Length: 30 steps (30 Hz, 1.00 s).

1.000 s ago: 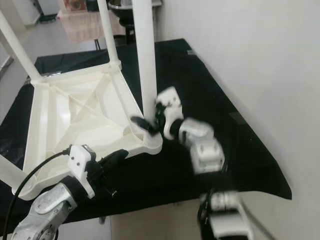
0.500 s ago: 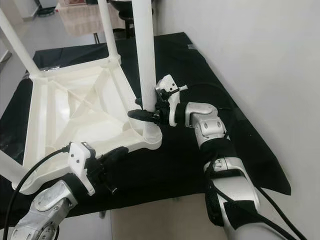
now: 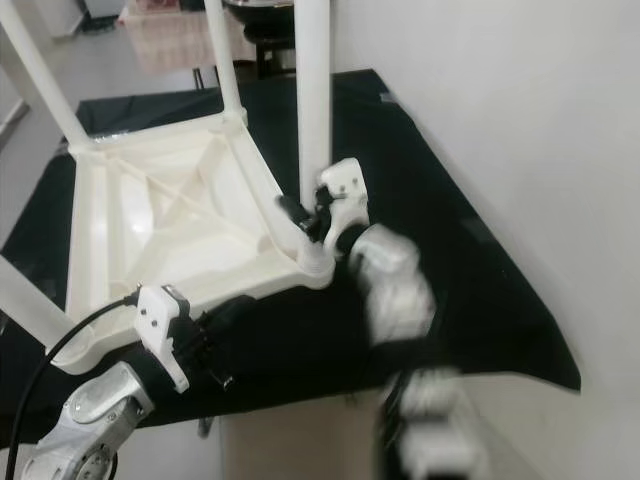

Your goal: Building children table

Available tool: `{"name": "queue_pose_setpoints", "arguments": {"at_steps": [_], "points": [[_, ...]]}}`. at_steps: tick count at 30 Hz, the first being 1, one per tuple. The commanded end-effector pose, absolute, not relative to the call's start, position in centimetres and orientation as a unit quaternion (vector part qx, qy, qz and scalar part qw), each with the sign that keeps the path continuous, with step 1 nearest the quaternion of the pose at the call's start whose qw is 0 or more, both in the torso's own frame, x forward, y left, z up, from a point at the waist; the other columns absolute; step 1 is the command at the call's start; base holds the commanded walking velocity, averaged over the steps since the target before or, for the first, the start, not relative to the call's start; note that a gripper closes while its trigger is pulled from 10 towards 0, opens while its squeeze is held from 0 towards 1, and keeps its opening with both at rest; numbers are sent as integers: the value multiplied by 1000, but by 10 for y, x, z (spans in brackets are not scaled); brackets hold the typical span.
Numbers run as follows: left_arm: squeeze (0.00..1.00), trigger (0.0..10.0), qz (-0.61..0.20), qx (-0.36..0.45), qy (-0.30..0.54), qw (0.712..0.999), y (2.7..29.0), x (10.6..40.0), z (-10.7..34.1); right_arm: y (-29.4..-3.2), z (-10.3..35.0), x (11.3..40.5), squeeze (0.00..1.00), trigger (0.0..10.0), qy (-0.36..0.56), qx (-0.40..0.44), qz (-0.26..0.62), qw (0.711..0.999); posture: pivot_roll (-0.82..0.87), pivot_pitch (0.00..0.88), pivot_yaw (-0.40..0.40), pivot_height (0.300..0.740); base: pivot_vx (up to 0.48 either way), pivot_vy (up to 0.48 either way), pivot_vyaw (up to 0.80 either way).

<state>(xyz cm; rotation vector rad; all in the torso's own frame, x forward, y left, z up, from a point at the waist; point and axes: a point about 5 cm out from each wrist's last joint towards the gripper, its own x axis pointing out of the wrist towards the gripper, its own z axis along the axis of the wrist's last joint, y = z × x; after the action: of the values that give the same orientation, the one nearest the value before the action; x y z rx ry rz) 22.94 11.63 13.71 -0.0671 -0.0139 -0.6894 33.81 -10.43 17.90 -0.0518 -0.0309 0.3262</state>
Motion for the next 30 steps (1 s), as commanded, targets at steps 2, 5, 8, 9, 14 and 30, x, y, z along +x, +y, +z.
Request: {"name": "queue_pose_setpoints", "arguments": {"at_steps": [2,5,8,9,14,30], "points": [[0,10000,-335,-35,2,942,120,231,133,-93,149,325,0,0,48,-70,195,977,-21,102,27,740,0,0,0],[0,10000,-335,-39,2,941,120,231,133,-92,141,333,0,0,70,-61,213,973,-14,99,6,740,0,0,0],[0,10000,-335,-40,2,941,120,231,133,-93,139,335,0,0,77,-56,212,972,-17,99,8,740,0,0,0],[0,10000,-326,-40,-2,944,121,232,134,-91,139,336,0,863,79,-67,217,971,-21,101,13,740,0,0,0],[0,10000,-325,-41,-3,945,121,232,134,-88,143,330,247,10000,88,-44,208,973,-18,102,12,740,0,0,0],[0,10000,-335,-42,-2,941,115,233,135,-107,201,365,0,10000,25,-75,532,843,0,95,2,740,0,0,0]]}}
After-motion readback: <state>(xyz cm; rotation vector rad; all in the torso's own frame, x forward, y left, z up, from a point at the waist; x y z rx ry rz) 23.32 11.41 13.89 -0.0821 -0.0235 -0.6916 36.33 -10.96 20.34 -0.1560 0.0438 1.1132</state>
